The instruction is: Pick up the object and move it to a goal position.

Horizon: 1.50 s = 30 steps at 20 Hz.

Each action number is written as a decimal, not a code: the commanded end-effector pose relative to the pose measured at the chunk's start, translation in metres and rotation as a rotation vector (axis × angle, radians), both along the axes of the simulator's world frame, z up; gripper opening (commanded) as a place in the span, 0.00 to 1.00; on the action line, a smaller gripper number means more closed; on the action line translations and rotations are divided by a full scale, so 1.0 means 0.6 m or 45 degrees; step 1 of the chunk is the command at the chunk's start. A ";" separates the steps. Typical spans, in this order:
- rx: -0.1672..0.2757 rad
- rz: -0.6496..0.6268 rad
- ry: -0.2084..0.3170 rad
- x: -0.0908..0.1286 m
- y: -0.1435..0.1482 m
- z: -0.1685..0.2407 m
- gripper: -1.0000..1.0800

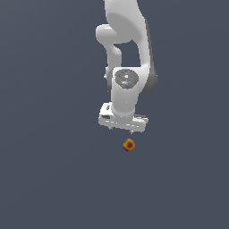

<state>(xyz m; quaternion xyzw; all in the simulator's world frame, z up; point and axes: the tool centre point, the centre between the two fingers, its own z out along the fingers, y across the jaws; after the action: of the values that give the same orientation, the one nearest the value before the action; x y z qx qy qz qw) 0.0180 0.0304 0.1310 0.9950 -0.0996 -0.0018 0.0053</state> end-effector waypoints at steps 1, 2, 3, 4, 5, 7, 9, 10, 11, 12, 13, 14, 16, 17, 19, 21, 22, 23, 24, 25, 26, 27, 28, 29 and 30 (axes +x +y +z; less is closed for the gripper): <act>0.003 -0.079 -0.001 0.007 0.010 -0.013 0.96; 0.004 -0.110 -0.002 0.010 0.014 -0.018 0.96; 0.005 -0.142 -0.003 0.013 0.018 -0.023 0.96; 0.006 -0.173 -0.003 0.016 0.022 -0.028 0.96; 0.007 -0.202 -0.004 0.018 0.026 -0.033 0.96; 0.008 -0.256 -0.005 0.023 0.033 -0.042 0.96; 0.009 -0.304 -0.005 0.027 0.039 -0.050 0.96; 0.010 -0.325 -0.006 0.028 0.042 -0.054 0.96; 0.010 -0.345 -0.006 0.030 0.044 -0.057 0.96; 0.010 -0.364 -0.006 0.031 0.046 -0.060 0.96; 0.011 -0.380 -0.007 0.033 0.049 -0.063 0.96; 0.011 -0.395 -0.007 0.034 0.051 -0.066 0.96; 0.011 -0.421 -0.007 0.036 0.054 -0.070 0.96; 0.011 -0.431 -0.008 0.036 0.055 -0.072 0.96; 0.012 -0.447 -0.008 0.037 0.057 -0.074 0.96; 0.012 -0.456 -0.008 0.038 0.059 -0.076 0.96; 0.012 -0.459 -0.008 0.038 0.059 -0.077 0.96; 0.012 -0.459 -0.008 0.038 0.059 -0.077 0.96; 0.012 -0.454 -0.007 0.038 0.059 -0.076 0.96; 0.012 -0.454 -0.007 0.038 0.059 -0.077 0.96; 0.012 -0.454 -0.007 0.038 0.059 -0.079 0.96; 0.012 -0.454 -0.007 0.038 0.059 -0.082 0.96; 0.012 -0.455 -0.008 0.038 0.059 -0.087 0.96; 0.012 -0.455 -0.008 0.037 0.059 -0.093 0.96; 0.012 -0.456 -0.008 0.037 0.059 -0.101 0.96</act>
<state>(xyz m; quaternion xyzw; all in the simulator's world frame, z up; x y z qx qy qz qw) 0.0410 0.0658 0.0766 0.9615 -0.2748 0.0005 -0.0002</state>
